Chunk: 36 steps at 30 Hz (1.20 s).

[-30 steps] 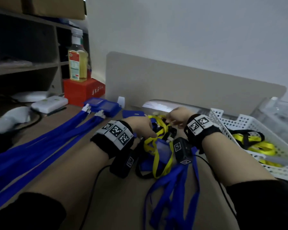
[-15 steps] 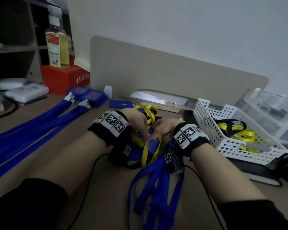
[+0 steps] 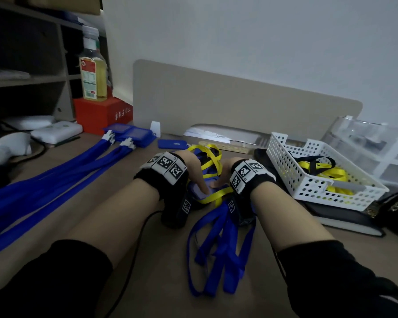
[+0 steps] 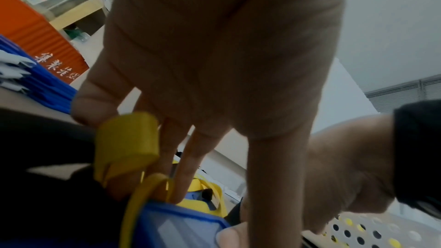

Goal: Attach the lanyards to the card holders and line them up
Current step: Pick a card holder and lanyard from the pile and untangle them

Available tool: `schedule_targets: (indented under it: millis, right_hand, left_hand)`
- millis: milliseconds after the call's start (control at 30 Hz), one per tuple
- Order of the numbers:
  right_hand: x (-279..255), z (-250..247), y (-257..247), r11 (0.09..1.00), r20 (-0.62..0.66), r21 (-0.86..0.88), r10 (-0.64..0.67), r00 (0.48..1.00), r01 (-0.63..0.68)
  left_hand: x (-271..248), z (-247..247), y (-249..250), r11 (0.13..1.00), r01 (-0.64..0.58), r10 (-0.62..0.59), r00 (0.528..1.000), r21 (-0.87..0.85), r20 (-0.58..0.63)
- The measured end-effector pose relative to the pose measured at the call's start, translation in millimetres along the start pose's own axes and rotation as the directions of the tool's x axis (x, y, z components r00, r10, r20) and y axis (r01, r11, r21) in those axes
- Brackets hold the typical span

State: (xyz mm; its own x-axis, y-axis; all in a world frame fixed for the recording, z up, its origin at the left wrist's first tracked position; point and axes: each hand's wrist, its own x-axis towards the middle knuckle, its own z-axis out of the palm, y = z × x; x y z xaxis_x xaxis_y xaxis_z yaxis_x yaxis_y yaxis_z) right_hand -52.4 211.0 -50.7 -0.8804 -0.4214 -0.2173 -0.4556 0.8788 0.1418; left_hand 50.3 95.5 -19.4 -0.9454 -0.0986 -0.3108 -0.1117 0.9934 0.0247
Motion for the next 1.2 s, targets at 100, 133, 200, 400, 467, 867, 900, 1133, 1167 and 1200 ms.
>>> schedule_targets:
  millis: [100, 133, 200, 400, 467, 867, 900, 1133, 1167, 1200]
  right_hand:
    - [-7.6, -3.0, 2.9, 0.998, 0.087, 0.061, 0.005, 0.996, -0.011]
    - [-10.4, -5.1, 2.5, 0.993, 0.136, 0.113, 0.008, 0.991, -0.024]
    - [-11.2, -8.8, 2.5, 0.961, 0.237, 0.272, -0.026, 0.971, -0.041]
    - [-25.7, -20.8, 15.5, 0.619, 0.15, 0.783, -0.088, 0.985, -0.064]
    - [-29.8, -21.6, 19.1, 0.422, -0.11, 0.902, 0.027, 0.994, 0.088]
    - [-26.2, -13.0, -9.4, -0.337, -0.192, 0.892, 0.323, 0.927, 0.302]
    - [-26.7, -11.0, -11.8, -0.355, -0.18, 0.89, 0.304, 0.935, 0.287]
    - [-32.4, 4.9, -24.9, -0.381, -0.268, 0.866, 0.195, 0.944, 0.324]
    - [-33.0, 4.8, -24.3, -0.36, -0.263, 0.88, 0.179, 0.948, 0.311]
    - [-34.3, 4.7, -23.1, -0.352, -0.255, 0.888, 0.16, 0.954, 0.297]
  left_hand:
    - [3.5, -0.9, -0.6, 0.999, 0.03, -0.032, 0.998, 0.021, 0.059]
    - [5.0, -1.1, -1.1, 0.999, 0.038, -0.04, 0.996, 0.022, 0.079]
    - [8.3, -1.1, -3.8, 0.998, 0.051, -0.053, 0.996, 0.025, 0.068]
    - [4.7, -2.7, -16.1, 0.996, 0.071, -0.074, 0.996, -0.057, -0.047]
    - [2.6, -3.3, -22.3, 0.992, 0.077, -0.086, 0.992, -0.101, -0.088]
    - [15.5, 4.6, -12.7, 0.267, -0.244, -0.285, 0.904, -0.932, -0.318]
    - [15.9, 3.2, -12.5, 0.147, -0.297, -0.288, 0.9, -0.943, -0.328]
    - [5.5, -4.3, -16.2, -0.082, -0.411, -0.382, 0.854, -0.908, -0.353]
    - [5.1, -5.1, -17.8, -0.063, -0.439, -0.416, 0.828, -0.896, -0.376]
    - [4.1, -7.2, -19.5, -0.044, -0.47, -0.446, 0.799, -0.881, -0.404]
